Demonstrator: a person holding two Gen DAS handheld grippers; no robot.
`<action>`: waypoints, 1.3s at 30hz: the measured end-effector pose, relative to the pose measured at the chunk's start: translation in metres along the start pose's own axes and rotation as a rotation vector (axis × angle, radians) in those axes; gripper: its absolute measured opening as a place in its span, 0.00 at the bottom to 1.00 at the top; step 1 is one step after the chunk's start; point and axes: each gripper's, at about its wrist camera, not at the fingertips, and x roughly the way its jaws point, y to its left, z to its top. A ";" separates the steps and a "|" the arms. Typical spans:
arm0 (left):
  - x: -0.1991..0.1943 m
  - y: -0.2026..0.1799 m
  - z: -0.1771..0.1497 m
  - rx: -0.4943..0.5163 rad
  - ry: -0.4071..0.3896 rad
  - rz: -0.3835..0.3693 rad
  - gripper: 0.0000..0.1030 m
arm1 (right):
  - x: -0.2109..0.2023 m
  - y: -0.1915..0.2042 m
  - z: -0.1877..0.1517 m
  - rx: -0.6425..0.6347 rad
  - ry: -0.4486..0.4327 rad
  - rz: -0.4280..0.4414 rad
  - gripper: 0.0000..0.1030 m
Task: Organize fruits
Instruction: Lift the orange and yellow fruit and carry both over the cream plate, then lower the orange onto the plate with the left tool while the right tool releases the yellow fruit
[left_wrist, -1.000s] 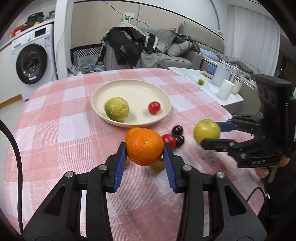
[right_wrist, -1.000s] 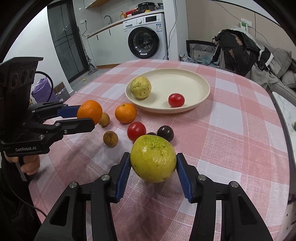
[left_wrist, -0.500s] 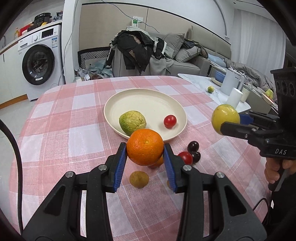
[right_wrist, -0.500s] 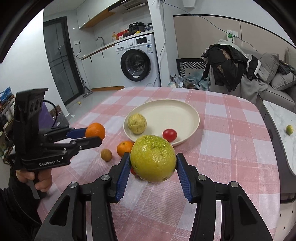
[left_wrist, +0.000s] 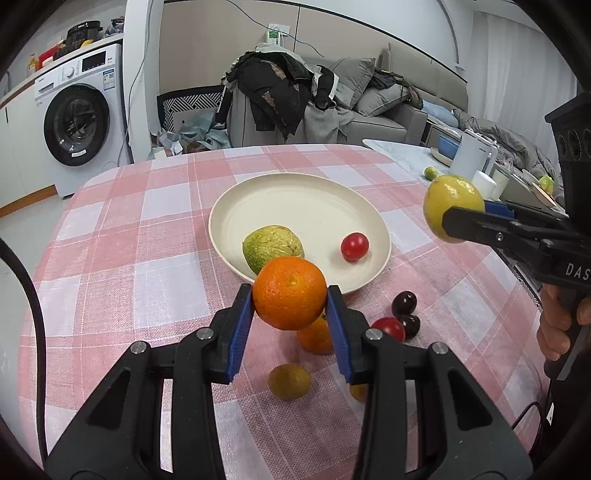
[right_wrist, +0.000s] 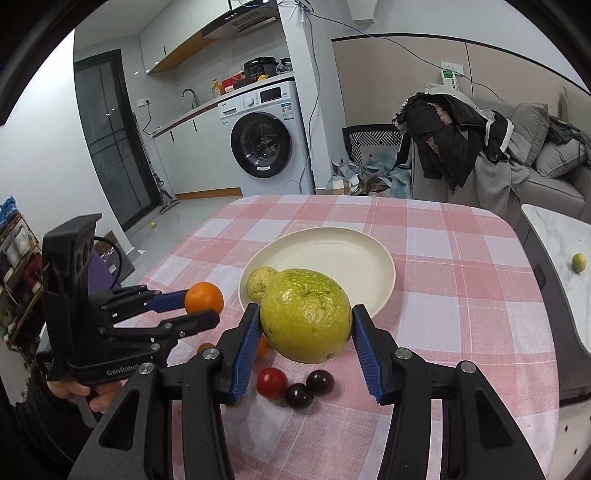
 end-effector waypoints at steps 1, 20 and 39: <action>0.002 0.000 0.001 0.003 0.002 0.000 0.35 | 0.003 -0.001 0.001 -0.002 0.003 -0.007 0.49; 0.046 0.011 0.021 -0.004 0.058 -0.017 0.35 | 0.045 -0.020 0.015 0.036 0.069 -0.026 0.49; 0.068 0.009 0.032 0.030 0.064 0.005 0.35 | 0.075 -0.031 0.019 0.020 0.081 -0.043 0.49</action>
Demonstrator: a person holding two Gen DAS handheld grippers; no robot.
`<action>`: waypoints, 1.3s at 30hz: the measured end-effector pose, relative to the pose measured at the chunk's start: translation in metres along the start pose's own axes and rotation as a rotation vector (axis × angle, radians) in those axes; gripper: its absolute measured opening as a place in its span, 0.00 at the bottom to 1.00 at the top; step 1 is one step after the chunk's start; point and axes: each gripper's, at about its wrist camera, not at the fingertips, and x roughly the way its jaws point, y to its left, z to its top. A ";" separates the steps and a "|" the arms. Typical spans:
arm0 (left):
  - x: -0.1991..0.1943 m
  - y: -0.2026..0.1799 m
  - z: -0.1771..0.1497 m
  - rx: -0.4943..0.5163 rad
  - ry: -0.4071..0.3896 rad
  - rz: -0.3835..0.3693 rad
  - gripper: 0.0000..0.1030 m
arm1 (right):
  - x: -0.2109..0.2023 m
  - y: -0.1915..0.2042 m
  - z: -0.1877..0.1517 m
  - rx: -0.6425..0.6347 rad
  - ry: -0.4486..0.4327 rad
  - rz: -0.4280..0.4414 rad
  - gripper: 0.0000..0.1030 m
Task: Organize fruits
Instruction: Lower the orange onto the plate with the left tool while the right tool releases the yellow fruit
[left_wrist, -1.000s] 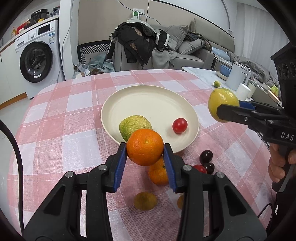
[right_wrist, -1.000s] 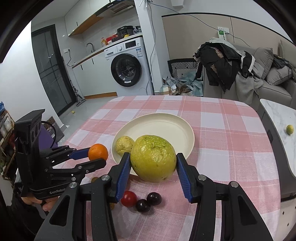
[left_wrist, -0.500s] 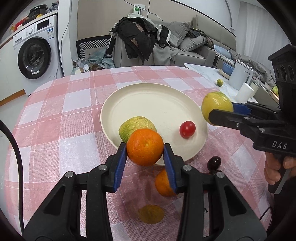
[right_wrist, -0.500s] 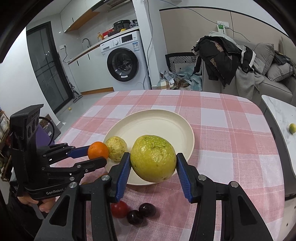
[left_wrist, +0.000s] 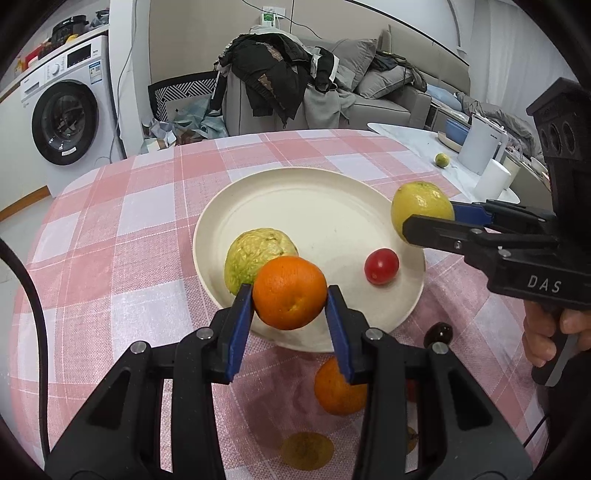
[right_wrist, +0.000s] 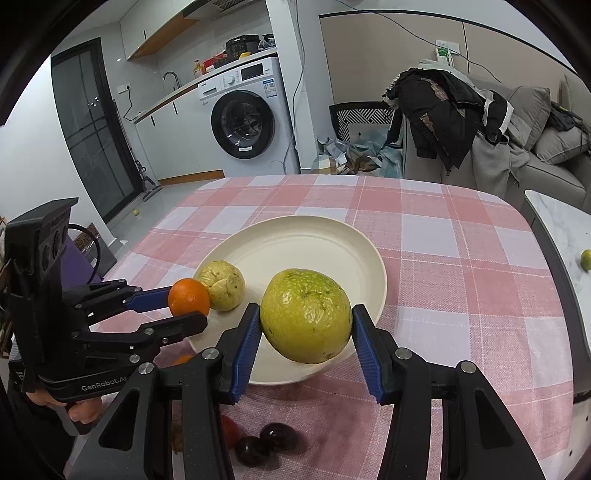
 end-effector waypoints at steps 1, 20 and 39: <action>0.001 0.000 0.001 0.000 -0.002 0.001 0.35 | 0.002 -0.002 0.001 0.009 0.001 -0.001 0.49; 0.032 0.007 0.015 -0.004 -0.001 0.028 0.35 | 0.038 -0.019 0.018 0.109 0.006 0.002 0.49; 0.053 0.021 0.021 -0.037 0.011 0.056 0.35 | 0.068 -0.017 0.020 0.054 0.066 -0.036 0.49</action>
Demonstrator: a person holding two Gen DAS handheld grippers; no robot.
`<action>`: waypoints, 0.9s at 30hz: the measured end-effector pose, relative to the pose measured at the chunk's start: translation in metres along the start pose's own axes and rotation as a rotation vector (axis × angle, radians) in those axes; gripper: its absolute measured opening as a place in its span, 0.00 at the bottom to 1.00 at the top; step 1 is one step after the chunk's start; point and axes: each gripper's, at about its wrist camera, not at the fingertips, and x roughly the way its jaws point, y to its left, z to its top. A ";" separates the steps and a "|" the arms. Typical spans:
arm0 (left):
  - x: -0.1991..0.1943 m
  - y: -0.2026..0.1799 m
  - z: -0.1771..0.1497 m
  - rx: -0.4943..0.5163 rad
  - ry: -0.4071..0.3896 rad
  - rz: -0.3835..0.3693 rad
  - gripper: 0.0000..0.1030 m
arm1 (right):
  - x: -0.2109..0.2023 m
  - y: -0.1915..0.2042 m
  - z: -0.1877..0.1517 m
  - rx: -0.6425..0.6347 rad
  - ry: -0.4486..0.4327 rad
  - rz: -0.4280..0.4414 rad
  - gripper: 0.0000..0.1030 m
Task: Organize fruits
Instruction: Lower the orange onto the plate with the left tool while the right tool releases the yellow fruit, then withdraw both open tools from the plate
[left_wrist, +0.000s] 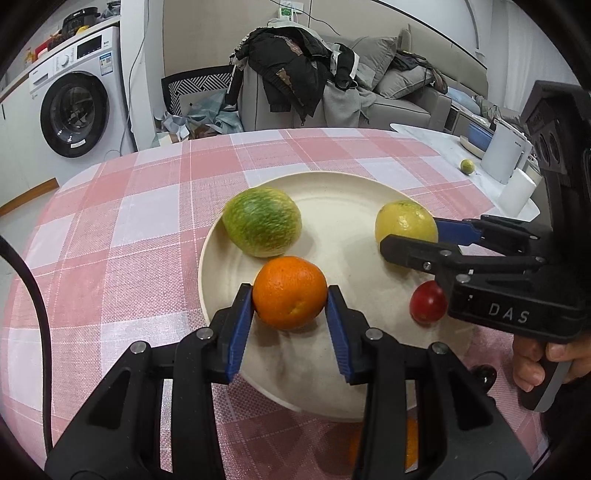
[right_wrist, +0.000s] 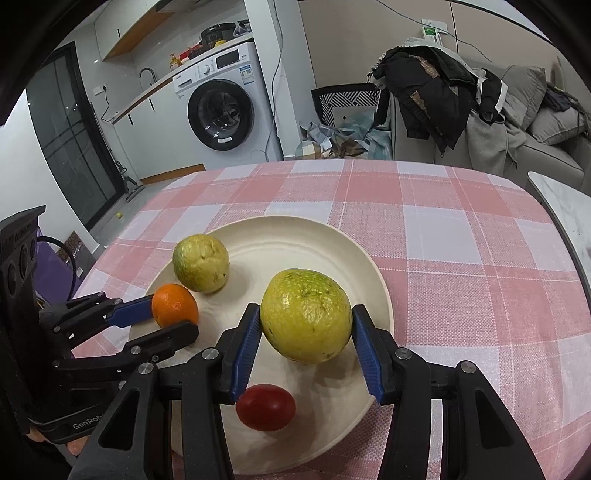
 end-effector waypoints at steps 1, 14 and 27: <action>-0.001 0.000 0.000 0.000 -0.002 0.003 0.35 | 0.000 0.002 -0.001 -0.009 -0.001 -0.005 0.49; -0.075 0.004 -0.014 -0.031 -0.131 0.077 0.83 | -0.056 0.003 -0.008 -0.015 -0.115 -0.027 0.88; -0.168 0.005 -0.054 -0.042 -0.233 0.090 0.99 | -0.111 0.019 -0.047 -0.061 -0.119 -0.003 1.00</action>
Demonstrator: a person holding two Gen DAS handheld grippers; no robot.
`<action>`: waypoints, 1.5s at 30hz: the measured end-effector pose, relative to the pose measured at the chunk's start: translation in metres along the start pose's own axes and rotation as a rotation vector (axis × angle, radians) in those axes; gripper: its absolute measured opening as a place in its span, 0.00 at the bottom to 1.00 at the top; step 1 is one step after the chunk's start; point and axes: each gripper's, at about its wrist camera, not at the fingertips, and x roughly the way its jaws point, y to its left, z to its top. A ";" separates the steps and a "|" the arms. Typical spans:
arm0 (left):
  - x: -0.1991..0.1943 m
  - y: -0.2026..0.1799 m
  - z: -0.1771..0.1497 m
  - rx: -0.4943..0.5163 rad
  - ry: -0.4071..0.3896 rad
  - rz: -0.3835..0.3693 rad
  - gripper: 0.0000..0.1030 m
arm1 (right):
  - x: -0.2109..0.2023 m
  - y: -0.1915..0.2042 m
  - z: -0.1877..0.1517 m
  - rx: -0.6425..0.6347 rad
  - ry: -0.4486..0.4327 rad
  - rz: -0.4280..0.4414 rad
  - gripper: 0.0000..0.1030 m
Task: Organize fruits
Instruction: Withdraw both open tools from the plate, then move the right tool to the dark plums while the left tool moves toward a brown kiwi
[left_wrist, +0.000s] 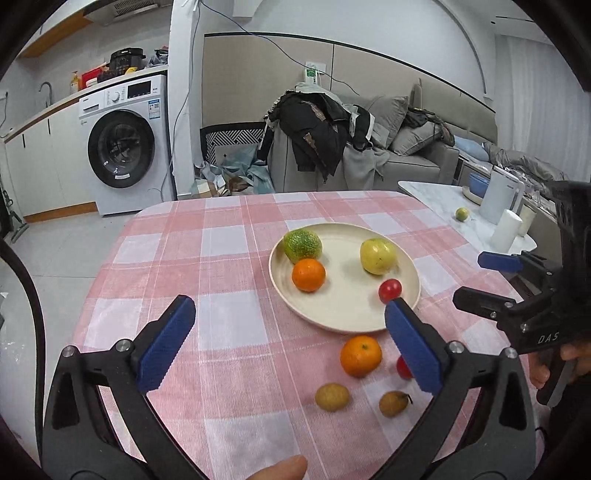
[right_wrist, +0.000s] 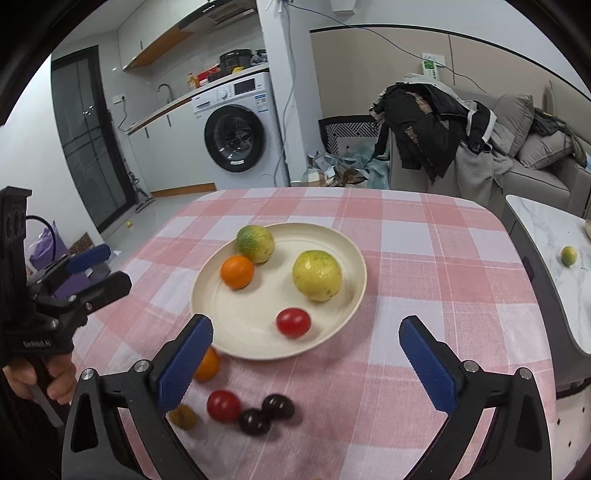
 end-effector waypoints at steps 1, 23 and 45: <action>-0.004 -0.001 -0.003 0.005 0.002 0.006 0.99 | -0.004 0.004 -0.003 -0.014 -0.007 -0.004 1.00; 0.011 -0.012 -0.037 0.025 0.072 -0.033 0.99 | 0.011 0.016 -0.053 -0.142 0.180 -0.093 1.00; 0.038 -0.009 -0.048 0.026 0.154 -0.020 0.99 | 0.036 0.020 -0.068 -0.159 0.301 -0.124 1.00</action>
